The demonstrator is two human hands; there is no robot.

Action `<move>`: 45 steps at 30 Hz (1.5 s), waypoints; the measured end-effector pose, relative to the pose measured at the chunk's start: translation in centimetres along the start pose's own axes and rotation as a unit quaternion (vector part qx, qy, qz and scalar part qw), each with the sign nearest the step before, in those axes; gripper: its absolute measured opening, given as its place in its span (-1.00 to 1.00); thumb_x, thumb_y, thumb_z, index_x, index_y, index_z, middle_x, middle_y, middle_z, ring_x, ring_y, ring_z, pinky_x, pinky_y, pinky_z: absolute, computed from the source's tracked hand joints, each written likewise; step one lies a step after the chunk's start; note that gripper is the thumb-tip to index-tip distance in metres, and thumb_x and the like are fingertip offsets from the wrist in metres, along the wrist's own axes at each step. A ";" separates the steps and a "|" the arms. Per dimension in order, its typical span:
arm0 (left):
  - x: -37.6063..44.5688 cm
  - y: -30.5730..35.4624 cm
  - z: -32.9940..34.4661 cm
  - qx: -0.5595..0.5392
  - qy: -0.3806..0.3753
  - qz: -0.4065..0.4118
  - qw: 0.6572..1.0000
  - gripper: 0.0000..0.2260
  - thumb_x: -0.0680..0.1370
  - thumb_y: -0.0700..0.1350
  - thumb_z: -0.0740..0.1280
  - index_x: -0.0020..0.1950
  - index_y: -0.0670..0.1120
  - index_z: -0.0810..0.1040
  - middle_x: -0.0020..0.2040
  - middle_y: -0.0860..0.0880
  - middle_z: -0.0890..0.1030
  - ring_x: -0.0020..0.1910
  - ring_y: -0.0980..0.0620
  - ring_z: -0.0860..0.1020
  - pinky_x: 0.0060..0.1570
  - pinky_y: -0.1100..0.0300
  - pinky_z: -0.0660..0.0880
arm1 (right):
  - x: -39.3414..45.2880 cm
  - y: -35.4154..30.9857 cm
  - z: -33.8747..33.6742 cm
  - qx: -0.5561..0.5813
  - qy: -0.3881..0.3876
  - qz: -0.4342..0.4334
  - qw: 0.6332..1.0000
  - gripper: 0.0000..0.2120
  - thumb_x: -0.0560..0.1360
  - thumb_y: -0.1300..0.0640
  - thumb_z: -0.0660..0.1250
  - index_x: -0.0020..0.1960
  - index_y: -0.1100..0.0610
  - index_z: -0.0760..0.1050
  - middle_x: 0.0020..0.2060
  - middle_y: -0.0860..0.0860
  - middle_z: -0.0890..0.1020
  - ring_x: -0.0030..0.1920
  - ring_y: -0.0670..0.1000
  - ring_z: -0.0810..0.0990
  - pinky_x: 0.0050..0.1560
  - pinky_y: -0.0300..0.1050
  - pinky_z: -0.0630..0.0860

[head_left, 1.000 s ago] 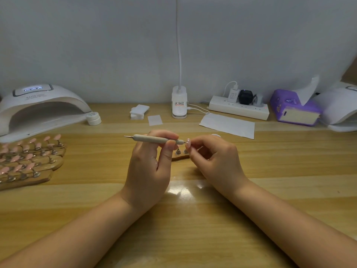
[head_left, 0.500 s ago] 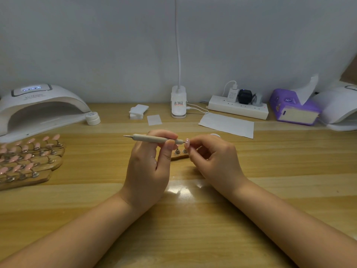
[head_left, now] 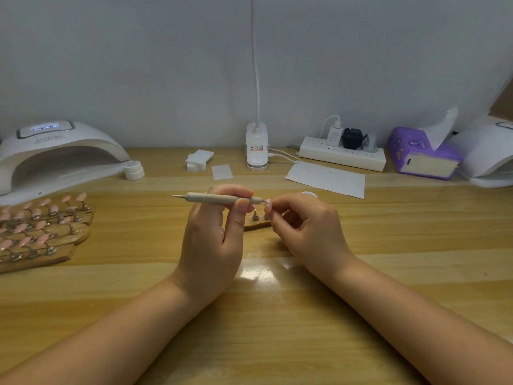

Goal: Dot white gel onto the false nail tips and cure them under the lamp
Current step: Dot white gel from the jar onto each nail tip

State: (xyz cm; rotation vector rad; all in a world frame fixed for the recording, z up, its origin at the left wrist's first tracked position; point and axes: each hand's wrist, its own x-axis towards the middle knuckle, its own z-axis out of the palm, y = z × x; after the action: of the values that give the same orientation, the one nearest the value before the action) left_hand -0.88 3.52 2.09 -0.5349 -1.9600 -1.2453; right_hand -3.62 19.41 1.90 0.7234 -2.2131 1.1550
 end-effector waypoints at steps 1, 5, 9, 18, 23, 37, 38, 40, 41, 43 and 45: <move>0.0 0.0 0.0 -0.002 0.005 0.000 1.000 -0.90 0.61 -0.05 0.16 0.07 0.05 0.44 -0.08 0.05 0.59 -0.08 0.10 0.59 -0.05 0.26 0.50 | 0.0 0.0 0.0 0.002 0.003 0.001 1.000 -0.92 0.48 0.28 0.41 -0.04 0.18 0.65 -0.21 -0.06 0.66 -0.27 -0.09 0.59 -0.22 -0.14 0.55; 0.0 -0.1 0.0 -0.011 0.010 -0.006 1.000 -0.90 0.61 -0.06 0.16 0.06 0.05 0.44 -0.07 0.07 0.59 -0.08 0.10 0.59 -0.05 0.29 0.48 | 0.1 -0.1 0.0 0.006 0.012 0.002 1.000 -0.93 0.48 0.28 0.41 -0.07 0.18 0.65 -0.25 -0.14 0.60 -0.28 -0.09 0.57 -0.24 -0.17 0.54; -0.1 -0.2 0.1 -0.007 0.007 0.000 1.000 -0.89 0.60 -0.06 0.16 0.05 0.02 0.46 -0.10 0.08 0.59 -0.11 0.13 0.59 -0.07 0.33 0.47 | 0.1 0.0 0.1 0.010 0.020 0.007 1.000 -0.95 0.48 0.26 0.41 -0.08 0.18 0.65 -0.27 -0.11 0.61 -0.30 -0.08 0.57 -0.25 -0.13 0.54; 0.0 0.0 0.1 0.012 0.000 -0.002 1.000 -0.91 0.60 -0.02 0.16 0.04 0.15 0.42 -0.12 0.08 0.59 -0.12 0.06 0.60 -0.08 -0.02 0.54 | 0.1 0.1 0.1 0.007 0.023 0.010 1.000 -0.95 0.48 0.26 0.41 -0.08 0.18 0.65 -0.28 -0.11 0.62 -0.29 -0.08 0.57 -0.25 -0.17 0.53; -0.1 0.1 0.0 0.014 -0.006 -0.006 1.000 -0.91 0.59 -0.02 0.16 0.04 0.14 0.42 -0.12 0.04 0.59 -0.11 -0.01 0.60 -0.09 -0.10 0.53 | 0.1 0.0 0.1 0.006 0.022 0.009 1.000 -0.95 0.48 0.27 0.41 -0.08 0.18 0.65 -0.28 -0.10 0.62 -0.30 -0.08 0.57 -0.25 -0.16 0.53; -0.1 0.1 0.0 0.015 -0.008 -0.009 1.000 -0.90 0.59 -0.02 0.16 0.05 0.06 0.44 -0.12 0.04 0.59 -0.10 0.02 0.60 -0.09 -0.07 0.54 | 0.0 0.0 0.0 0.007 0.015 0.010 1.000 -0.93 0.48 0.27 0.41 -0.06 0.18 0.65 -0.26 -0.11 0.62 -0.30 -0.10 0.57 -0.25 -0.19 0.54; -0.1 0.1 0.0 0.014 -0.007 -0.009 1.000 -0.91 0.60 -0.02 0.16 0.05 0.08 0.44 -0.12 0.03 0.60 -0.10 0.01 0.60 -0.09 -0.07 0.53 | 0.0 0.0 0.0 0.006 0.017 0.010 1.000 -0.94 0.48 0.27 0.41 -0.06 0.18 0.65 -0.27 -0.11 0.62 -0.31 -0.10 0.56 -0.25 -0.21 0.53; -0.1 0.1 0.0 0.013 -0.007 -0.009 1.000 -0.92 0.59 -0.01 0.16 0.04 0.12 0.42 -0.12 0.02 0.60 -0.10 0.01 0.60 -0.09 -0.08 0.53 | 0.0 0.0 0.1 0.006 0.018 0.009 1.000 -0.94 0.48 0.27 0.41 -0.07 0.18 0.65 -0.27 -0.11 0.62 -0.31 -0.10 0.56 -0.26 -0.24 0.52; -0.1 0.1 0.0 0.012 -0.007 -0.009 1.000 -0.92 0.59 -0.01 0.17 0.04 0.13 0.42 -0.12 0.02 0.60 -0.10 0.01 0.60 -0.09 -0.08 0.53 | 0.1 0.0 0.1 0.005 0.018 0.009 1.000 -0.94 0.48 0.27 0.42 -0.07 0.18 0.65 -0.27 -0.12 0.61 -0.31 -0.10 0.56 -0.26 -0.26 0.51; -0.1 0.1 0.0 0.012 -0.009 -0.008 1.000 -0.92 0.60 -0.02 0.17 0.04 0.13 0.42 -0.12 0.03 0.60 -0.10 0.01 0.60 -0.09 -0.08 0.53 | 0.1 0.0 0.0 0.005 0.015 0.010 1.000 -0.93 0.47 0.28 0.41 -0.07 0.18 0.65 -0.27 -0.13 0.60 -0.30 -0.11 0.56 -0.26 -0.29 0.51; -0.1 0.1 0.0 0.011 -0.010 -0.008 1.000 -0.92 0.60 -0.03 0.17 0.05 0.11 0.43 -0.12 0.03 0.60 -0.10 0.03 0.60 -0.07 -0.01 0.54 | 0.1 0.1 0.0 0.003 0.011 0.012 1.000 -0.92 0.48 0.28 0.41 -0.06 0.18 0.65 -0.26 -0.13 0.61 -0.31 -0.12 0.56 -0.25 -0.31 0.50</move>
State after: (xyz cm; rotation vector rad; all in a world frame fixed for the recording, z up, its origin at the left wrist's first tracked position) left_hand -0.76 3.52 2.06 -0.5234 -1.9953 -1.2308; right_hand -3.70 19.42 1.89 0.6861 -2.2067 1.1770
